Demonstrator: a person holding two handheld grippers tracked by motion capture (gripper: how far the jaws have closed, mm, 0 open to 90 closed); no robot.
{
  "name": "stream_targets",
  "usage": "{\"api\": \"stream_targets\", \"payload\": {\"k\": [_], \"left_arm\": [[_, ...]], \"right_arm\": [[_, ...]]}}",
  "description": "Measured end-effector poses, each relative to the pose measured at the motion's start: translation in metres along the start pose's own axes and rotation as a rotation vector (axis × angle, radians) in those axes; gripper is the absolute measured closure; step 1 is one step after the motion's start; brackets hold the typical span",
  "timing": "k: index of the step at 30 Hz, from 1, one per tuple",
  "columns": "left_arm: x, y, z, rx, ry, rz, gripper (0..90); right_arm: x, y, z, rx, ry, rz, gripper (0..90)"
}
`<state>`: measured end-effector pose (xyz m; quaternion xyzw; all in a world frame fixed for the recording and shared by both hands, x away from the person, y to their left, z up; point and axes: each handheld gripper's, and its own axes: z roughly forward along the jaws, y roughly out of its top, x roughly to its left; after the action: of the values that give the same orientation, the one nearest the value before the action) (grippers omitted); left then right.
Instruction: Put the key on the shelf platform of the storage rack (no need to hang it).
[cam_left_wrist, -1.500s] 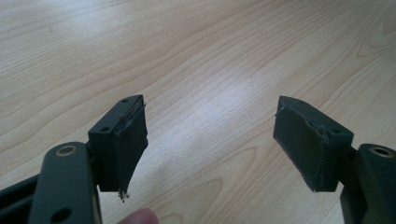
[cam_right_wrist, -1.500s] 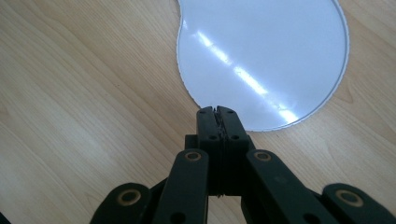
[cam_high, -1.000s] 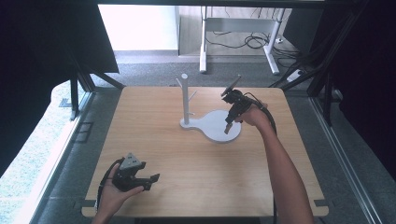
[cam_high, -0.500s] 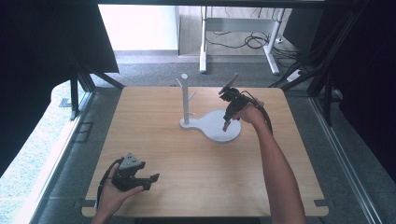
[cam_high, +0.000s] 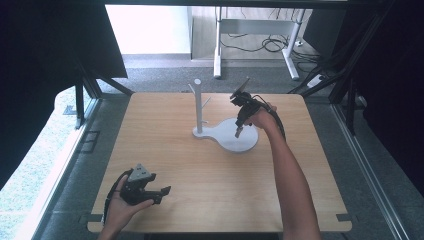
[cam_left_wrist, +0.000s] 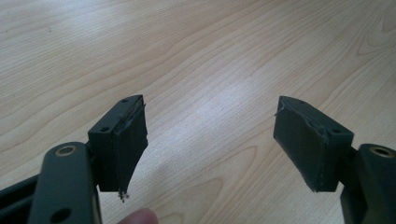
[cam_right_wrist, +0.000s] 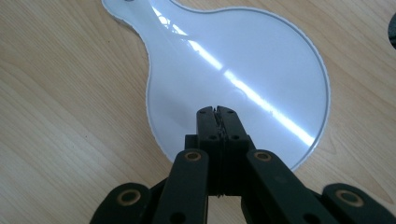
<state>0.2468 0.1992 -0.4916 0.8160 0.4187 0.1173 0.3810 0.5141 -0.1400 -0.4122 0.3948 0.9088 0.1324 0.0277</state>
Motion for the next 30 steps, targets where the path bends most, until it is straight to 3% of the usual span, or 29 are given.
{"api": "stream_targets", "payload": {"k": [16, 30], "left_arm": [[0.0, 0.0, 0.0, -0.003, -0.003, 0.009, 26.0], [-0.001, 0.0, 0.001, 0.001, -0.004, 0.012, 26.0]], "right_arm": [[-0.002, 0.006, 0.03, 0.015, -0.003, 0.006, 89.7], [-0.005, 0.002, 0.043, 0.007, -0.012, 0.019, 89.2]]}}
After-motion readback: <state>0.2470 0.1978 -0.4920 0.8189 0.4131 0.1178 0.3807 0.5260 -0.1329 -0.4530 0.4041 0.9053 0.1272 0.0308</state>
